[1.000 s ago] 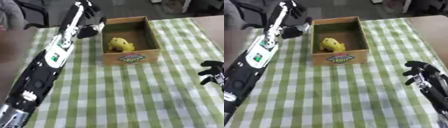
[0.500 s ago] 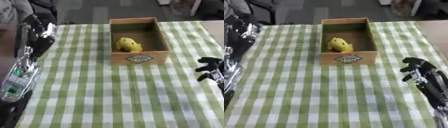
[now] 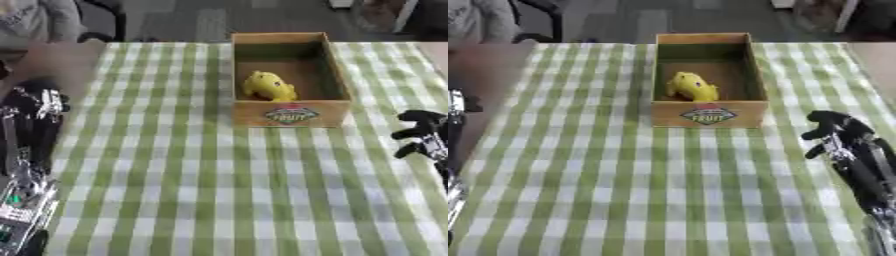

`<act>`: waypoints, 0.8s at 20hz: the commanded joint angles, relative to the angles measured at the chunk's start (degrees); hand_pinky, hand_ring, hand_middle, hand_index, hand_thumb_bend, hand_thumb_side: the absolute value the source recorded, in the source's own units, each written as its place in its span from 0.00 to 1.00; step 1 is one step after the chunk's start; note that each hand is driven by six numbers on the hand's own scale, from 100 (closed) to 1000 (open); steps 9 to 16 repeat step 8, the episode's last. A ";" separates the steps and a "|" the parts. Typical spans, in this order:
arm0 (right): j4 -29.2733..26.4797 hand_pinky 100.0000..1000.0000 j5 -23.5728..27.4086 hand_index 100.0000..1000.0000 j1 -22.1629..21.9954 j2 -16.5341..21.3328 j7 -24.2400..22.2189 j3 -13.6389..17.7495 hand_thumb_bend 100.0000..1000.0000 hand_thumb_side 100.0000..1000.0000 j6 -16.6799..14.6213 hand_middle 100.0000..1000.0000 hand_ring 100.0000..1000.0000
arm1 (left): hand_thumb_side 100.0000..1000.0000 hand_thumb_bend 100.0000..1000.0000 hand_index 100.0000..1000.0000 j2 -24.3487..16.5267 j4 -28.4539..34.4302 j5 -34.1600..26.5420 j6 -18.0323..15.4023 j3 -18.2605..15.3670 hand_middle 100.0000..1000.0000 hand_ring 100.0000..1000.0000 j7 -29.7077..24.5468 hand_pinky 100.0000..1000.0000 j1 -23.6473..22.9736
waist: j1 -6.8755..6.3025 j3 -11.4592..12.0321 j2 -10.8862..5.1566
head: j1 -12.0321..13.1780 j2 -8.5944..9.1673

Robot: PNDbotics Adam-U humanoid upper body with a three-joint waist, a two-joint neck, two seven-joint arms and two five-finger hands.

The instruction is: Pick up objects on the table and place them in the box.

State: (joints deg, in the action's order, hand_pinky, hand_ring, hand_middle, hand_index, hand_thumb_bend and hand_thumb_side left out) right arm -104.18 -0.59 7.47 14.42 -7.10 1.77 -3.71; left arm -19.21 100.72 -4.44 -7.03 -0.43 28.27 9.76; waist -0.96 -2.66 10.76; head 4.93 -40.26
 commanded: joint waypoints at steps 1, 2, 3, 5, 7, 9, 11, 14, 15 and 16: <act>-0.88 0.41 0.26 0.75 0.39 0.69 0.42 0.32 0.00 0.58 -0.14 0.71 0.61 | 0.44 0.06 0.61 -0.15 0.01 -0.18 -0.30 -0.63 0.47 0.47 -0.43 0.45 -0.12 | 0.16 0.32 -0.73 | 0.04 -0.05; -0.90 0.41 0.27 0.75 0.43 0.71 0.42 0.32 0.00 0.58 -0.15 0.71 0.61 | 0.44 0.06 0.61 0.06 -0.11 -0.11 -0.34 -0.68 0.47 0.47 -0.78 0.45 -0.21 | 0.20 0.37 -0.70 | 0.10 -0.03; -0.91 0.41 0.27 0.75 0.45 0.70 0.46 0.34 0.00 0.58 -0.15 0.71 0.61 | 0.45 0.06 0.61 0.31 -0.27 0.00 -0.32 -0.71 0.47 0.47 -1.17 0.46 -0.38 | 0.23 0.32 -0.67 | 0.17 0.05; -0.95 0.40 0.27 0.75 0.50 0.71 0.49 0.33 0.00 0.58 -0.16 0.71 0.61 | 0.46 0.05 0.61 0.65 -0.55 0.22 -0.20 -0.65 0.46 0.47 -2.13 0.45 -0.56 | 0.27 0.13 -0.55 | 0.27 0.10; -0.97 0.40 0.24 0.75 0.51 0.68 0.50 0.31 0.00 0.58 -0.16 0.71 0.61 | 0.47 0.05 0.61 0.91 -0.73 0.26 -0.21 -0.52 0.46 0.46 -3.27 0.45 -0.65 | 0.33 0.06 -0.46 | 0.15 0.11; -0.99 0.40 0.24 0.75 0.53 0.69 0.47 0.27 0.00 0.58 -0.18 0.71 0.61 | 0.47 0.05 0.61 1.00 -0.81 0.22 -0.23 -0.49 0.46 0.46 -3.82 0.45 -0.72 | 0.35 0.08 -0.45 | 0.05 0.04; -0.99 0.40 0.24 0.75 0.53 0.69 0.47 0.27 0.00 0.58 -0.18 0.71 0.61 | 0.47 0.05 0.61 1.00 -0.81 0.22 -0.23 -0.49 0.46 0.46 -3.82 0.45 -0.72 | 0.35 0.08 -0.45 | 0.05 0.04; -0.99 0.40 0.24 0.75 0.53 0.69 0.47 0.27 0.00 0.58 -0.18 0.71 0.61 | 0.47 0.05 0.61 1.00 -0.81 0.22 -0.23 -0.49 0.46 0.46 -3.82 0.45 -0.72 | 0.35 0.08 -0.45 | 0.05 0.04; -0.99 0.40 0.24 0.75 0.53 0.69 0.47 0.27 0.00 0.58 -0.18 0.71 0.61 | 0.47 0.05 0.61 1.00 -0.81 0.22 -0.23 -0.49 0.46 0.46 -3.82 0.45 -0.72 | 0.35 0.08 -0.45 | 0.05 0.04; -0.99 0.40 0.24 0.75 0.53 0.69 0.47 0.27 0.00 0.58 -0.18 0.71 0.61 | 0.47 0.05 0.61 1.00 -0.81 0.22 -0.23 -0.49 0.46 0.46 -3.82 0.45 -0.72 | 0.35 0.08 -0.45 | 0.05 0.04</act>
